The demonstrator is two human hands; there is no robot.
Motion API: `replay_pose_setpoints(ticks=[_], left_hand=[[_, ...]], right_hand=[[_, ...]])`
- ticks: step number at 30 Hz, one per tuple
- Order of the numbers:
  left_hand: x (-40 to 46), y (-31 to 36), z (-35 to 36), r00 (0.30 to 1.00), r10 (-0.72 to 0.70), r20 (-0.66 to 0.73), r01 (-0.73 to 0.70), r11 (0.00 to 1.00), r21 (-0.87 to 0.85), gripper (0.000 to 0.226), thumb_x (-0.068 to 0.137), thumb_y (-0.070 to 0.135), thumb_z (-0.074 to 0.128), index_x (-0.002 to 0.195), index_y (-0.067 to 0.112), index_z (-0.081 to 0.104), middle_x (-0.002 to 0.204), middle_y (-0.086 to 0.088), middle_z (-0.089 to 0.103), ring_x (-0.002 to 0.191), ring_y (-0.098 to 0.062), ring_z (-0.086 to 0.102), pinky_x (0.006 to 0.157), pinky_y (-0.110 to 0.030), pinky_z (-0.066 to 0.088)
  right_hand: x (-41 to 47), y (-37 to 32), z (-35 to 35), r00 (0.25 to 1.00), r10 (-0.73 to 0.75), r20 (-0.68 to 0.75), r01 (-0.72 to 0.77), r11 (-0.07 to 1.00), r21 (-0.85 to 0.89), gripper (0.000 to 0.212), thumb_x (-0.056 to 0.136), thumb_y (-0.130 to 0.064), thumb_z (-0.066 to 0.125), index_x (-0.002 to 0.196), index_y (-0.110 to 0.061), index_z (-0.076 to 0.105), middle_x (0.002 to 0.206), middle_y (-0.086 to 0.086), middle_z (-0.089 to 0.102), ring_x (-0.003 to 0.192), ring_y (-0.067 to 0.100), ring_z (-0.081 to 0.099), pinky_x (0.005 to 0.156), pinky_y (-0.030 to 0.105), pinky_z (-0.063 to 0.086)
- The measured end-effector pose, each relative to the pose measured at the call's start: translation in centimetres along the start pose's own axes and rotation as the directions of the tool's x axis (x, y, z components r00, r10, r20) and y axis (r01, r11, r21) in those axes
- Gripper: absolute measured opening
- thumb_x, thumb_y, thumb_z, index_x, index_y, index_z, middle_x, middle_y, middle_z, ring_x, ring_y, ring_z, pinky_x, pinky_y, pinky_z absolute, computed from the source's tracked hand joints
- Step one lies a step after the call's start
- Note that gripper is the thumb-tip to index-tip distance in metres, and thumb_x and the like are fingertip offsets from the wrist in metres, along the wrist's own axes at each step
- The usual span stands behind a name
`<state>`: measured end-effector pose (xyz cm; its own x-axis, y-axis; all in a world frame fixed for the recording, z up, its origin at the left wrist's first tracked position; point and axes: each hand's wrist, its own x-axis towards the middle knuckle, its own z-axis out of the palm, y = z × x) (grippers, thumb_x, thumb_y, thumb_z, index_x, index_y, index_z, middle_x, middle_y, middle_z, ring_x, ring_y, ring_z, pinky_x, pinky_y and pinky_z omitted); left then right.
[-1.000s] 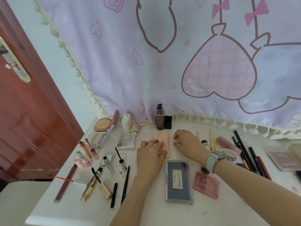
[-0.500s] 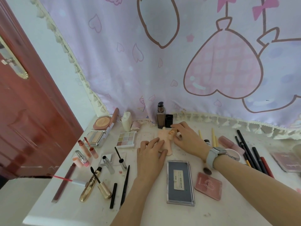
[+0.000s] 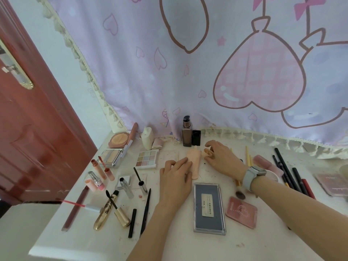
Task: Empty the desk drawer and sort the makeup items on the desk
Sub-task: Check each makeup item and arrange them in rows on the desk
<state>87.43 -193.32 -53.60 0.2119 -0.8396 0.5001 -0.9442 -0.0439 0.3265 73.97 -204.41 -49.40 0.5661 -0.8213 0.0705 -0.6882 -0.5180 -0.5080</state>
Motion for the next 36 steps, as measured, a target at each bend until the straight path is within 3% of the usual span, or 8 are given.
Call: replay_pose_setpoints(ticks=[7, 13, 16, 19, 23, 27, 32, 36], left_hand=[[0.2, -0.1, 0.2, 0.999, 0.032, 0.003, -0.032, 0.999, -0.023, 0.037, 0.072, 0.006, 0.053, 0.101, 0.021, 0.071, 0.108, 0.005, 0.069, 0.089, -0.025, 0.060, 0.066, -0.030, 0.035], [1.4, 0.2, 0.0, 0.993, 0.027, 0.118, -0.024, 0.999, -0.029, 0.030, 0.080, 0.029, 0.058, 0.108, 0.020, 0.067, 0.119, 0.004, 0.064, 0.100, -0.022, 0.055, 0.079, -0.031, 0.026], [2.7, 0.3, 0.2, 0.986, 0.027, 0.163, -0.021, 0.999, -0.034, 0.031, 0.087, 0.020, 0.058, 0.118, 0.018, 0.061, 0.124, 0.002, 0.061, 0.107, -0.021, 0.051, 0.080, -0.030, 0.019], [3.8, 0.5, 0.2, 0.989, 0.045, 0.142, -0.039, 0.998, -0.046, 0.028, 0.087, 0.014, 0.058, 0.114, 0.018, 0.064, 0.120, 0.002, 0.063, 0.105, -0.023, 0.054, 0.079, -0.031, 0.017], [4.9, 0.3, 0.5, 0.993, 0.047, 0.104, -0.045, 0.999, -0.016, 0.022, 0.080, 0.007, 0.063, 0.098, 0.017, 0.073, 0.101, -0.002, 0.071, 0.090, -0.025, 0.063, 0.075, -0.034, 0.024], [5.3, 0.1, 0.6, 0.994, 0.098, 0.051, -0.103, 0.989, 0.106, 0.019, 0.062, 0.013, 0.064, 0.076, 0.021, 0.074, 0.072, 0.004, 0.070, 0.062, -0.021, 0.063, 0.056, -0.035, 0.041], [3.5, 0.2, -0.7, 0.999, -0.023, -0.032, 0.025, 0.999, 0.046, 0.035, 0.060, -0.002, 0.077, 0.089, 0.017, 0.072, 0.084, 0.000, 0.071, 0.073, -0.022, 0.065, 0.063, -0.034, 0.044], [0.3, 0.7, -1.4, 0.993, -0.115, -0.035, 0.113, 0.992, -0.058, 0.039, 0.067, -0.007, 0.069, 0.100, 0.014, 0.069, 0.097, -0.003, 0.069, 0.085, -0.026, 0.064, 0.070, -0.034, 0.040]], right_hand=[[-0.3, 0.5, -0.4, 0.997, 0.076, -0.006, -0.076, 0.996, -0.043, 0.040, 0.091, -0.011, 0.044, 0.131, -0.008, 0.038, 0.127, 0.011, 0.047, 0.110, 0.024, 0.049, 0.083, 0.023, 0.036], [-1.2, 1.5, -1.4, 0.999, 0.004, -0.036, -0.007, 0.995, -0.101, 0.036, 0.090, -0.010, 0.046, 0.126, -0.009, 0.044, 0.123, 0.007, 0.050, 0.111, 0.021, 0.047, 0.087, 0.022, 0.036], [-1.7, 1.8, -1.9, 0.998, -0.063, -0.017, 0.060, 0.992, -0.114, 0.029, 0.090, -0.011, 0.048, 0.119, -0.011, 0.049, 0.116, 0.004, 0.050, 0.104, 0.018, 0.047, 0.083, 0.020, 0.035], [-2.1, 1.9, -2.2, 0.994, -0.110, -0.019, 0.108, 0.988, -0.112, 0.027, 0.089, -0.010, 0.050, 0.117, -0.012, 0.052, 0.114, 0.002, 0.045, 0.088, 0.016, 0.049, 0.075, 0.019, 0.036], [-2.5, 1.4, -1.8, 0.983, -0.180, 0.033, 0.182, 0.973, -0.141, 0.028, 0.090, -0.012, 0.049, 0.117, -0.016, 0.052, 0.114, 0.001, 0.045, 0.095, 0.018, 0.052, 0.081, 0.025, 0.045], [-1.9, 0.8, -1.0, 0.965, -0.261, 0.006, 0.254, 0.932, -0.260, 0.027, 0.090, -0.018, 0.049, 0.117, -0.018, 0.053, 0.114, 0.000, 0.049, 0.105, 0.016, 0.043, 0.085, 0.022, 0.036], [-0.7, -0.2, 0.0, 0.956, -0.293, -0.015, 0.273, 0.908, -0.319, 0.030, 0.090, -0.021, 0.050, 0.119, -0.018, 0.054, 0.114, 0.002, 0.052, 0.106, 0.021, 0.043, 0.083, 0.026, 0.033], [-0.1, -0.6, 0.8, 0.962, -0.272, -0.031, 0.245, 0.907, -0.342, 0.031, 0.089, -0.021, 0.049, 0.120, -0.018, 0.053, 0.116, 0.002, 0.051, 0.107, 0.022, 0.043, 0.081, 0.026, 0.030]])
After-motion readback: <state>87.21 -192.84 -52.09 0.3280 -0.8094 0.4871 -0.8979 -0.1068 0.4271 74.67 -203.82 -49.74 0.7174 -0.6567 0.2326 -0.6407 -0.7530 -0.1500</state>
